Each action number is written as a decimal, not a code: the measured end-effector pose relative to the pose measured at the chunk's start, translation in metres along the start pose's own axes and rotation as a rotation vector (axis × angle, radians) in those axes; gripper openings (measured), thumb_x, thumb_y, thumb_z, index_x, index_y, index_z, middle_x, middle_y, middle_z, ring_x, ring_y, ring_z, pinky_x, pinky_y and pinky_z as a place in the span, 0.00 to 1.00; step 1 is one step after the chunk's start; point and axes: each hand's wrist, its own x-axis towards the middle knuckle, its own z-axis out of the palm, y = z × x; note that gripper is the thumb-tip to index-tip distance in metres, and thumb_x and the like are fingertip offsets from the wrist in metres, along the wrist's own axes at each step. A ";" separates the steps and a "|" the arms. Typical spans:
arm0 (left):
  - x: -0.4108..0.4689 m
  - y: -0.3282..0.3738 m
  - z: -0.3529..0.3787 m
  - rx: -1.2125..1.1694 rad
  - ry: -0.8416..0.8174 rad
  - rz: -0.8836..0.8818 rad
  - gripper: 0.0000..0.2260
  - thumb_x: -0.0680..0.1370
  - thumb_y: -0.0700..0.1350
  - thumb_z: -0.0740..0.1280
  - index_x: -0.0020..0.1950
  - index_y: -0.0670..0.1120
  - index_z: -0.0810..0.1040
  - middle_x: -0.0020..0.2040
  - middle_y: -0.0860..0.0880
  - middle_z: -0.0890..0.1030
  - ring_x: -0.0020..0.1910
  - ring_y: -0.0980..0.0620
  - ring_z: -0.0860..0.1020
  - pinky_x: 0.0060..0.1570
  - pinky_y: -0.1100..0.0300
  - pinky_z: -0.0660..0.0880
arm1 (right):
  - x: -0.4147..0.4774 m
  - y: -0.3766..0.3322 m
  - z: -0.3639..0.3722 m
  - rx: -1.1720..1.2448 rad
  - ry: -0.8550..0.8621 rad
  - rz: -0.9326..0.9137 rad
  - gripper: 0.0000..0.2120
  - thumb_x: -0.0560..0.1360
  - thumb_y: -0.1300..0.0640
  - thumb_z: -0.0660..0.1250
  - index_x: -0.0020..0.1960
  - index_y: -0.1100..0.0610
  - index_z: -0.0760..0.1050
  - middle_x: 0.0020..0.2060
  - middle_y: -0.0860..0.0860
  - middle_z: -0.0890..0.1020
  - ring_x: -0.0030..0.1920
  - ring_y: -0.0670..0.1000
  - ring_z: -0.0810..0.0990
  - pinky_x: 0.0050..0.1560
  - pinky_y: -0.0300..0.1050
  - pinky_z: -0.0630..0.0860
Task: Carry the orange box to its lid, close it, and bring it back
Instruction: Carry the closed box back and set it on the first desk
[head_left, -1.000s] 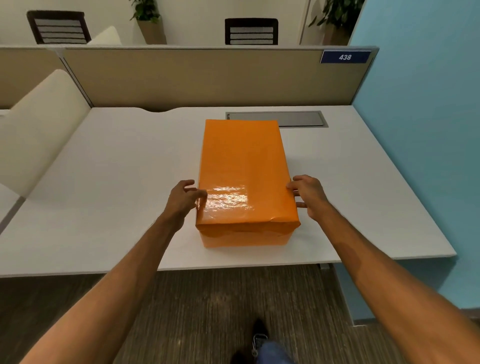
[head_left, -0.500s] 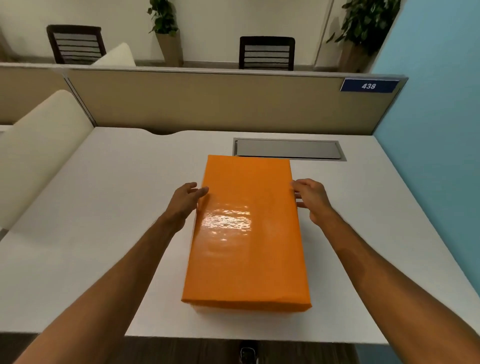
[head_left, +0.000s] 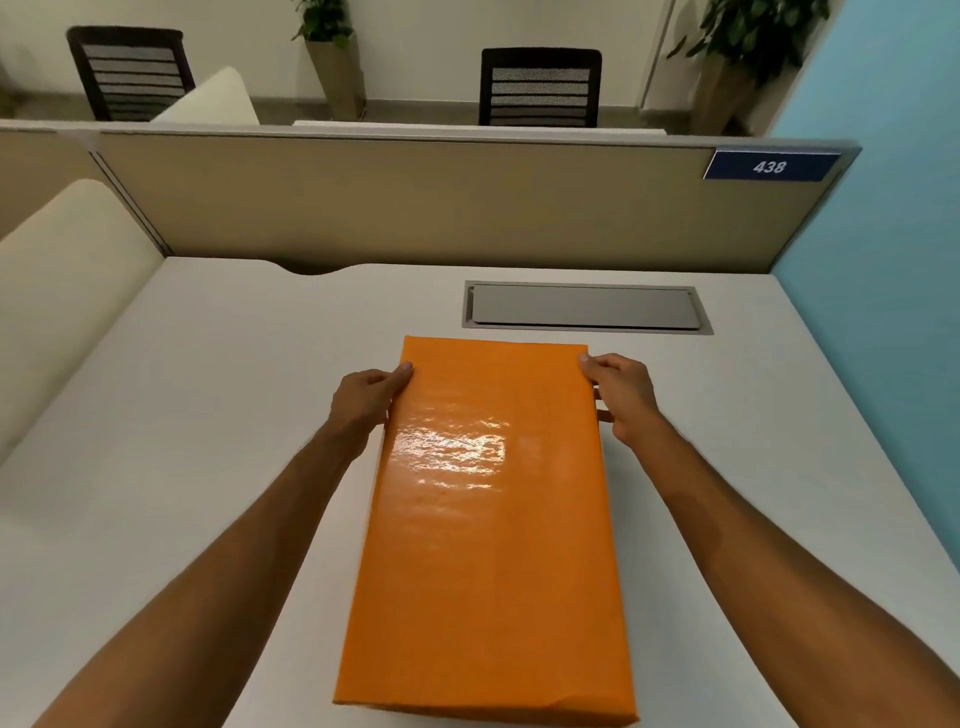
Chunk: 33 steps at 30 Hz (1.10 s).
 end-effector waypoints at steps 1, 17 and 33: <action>0.001 -0.001 0.001 -0.005 0.019 0.000 0.21 0.75 0.60 0.69 0.55 0.43 0.81 0.53 0.44 0.83 0.54 0.42 0.81 0.57 0.42 0.78 | 0.001 0.000 0.001 0.001 0.008 -0.002 0.12 0.78 0.48 0.67 0.54 0.57 0.79 0.49 0.54 0.83 0.50 0.57 0.81 0.43 0.52 0.80; 0.013 -0.010 0.003 -0.118 0.019 -0.111 0.15 0.72 0.57 0.74 0.46 0.45 0.80 0.55 0.44 0.82 0.57 0.40 0.80 0.62 0.40 0.76 | 0.003 0.002 0.010 -0.057 0.086 0.017 0.09 0.78 0.49 0.66 0.49 0.55 0.77 0.46 0.53 0.81 0.45 0.54 0.80 0.40 0.48 0.76; -0.062 -0.038 -0.014 0.033 -0.097 0.030 0.27 0.78 0.53 0.68 0.74 0.47 0.67 0.69 0.43 0.75 0.61 0.43 0.77 0.56 0.47 0.75 | -0.073 0.041 -0.017 -0.171 0.049 -0.033 0.21 0.77 0.45 0.67 0.66 0.54 0.74 0.59 0.55 0.80 0.56 0.57 0.81 0.52 0.57 0.81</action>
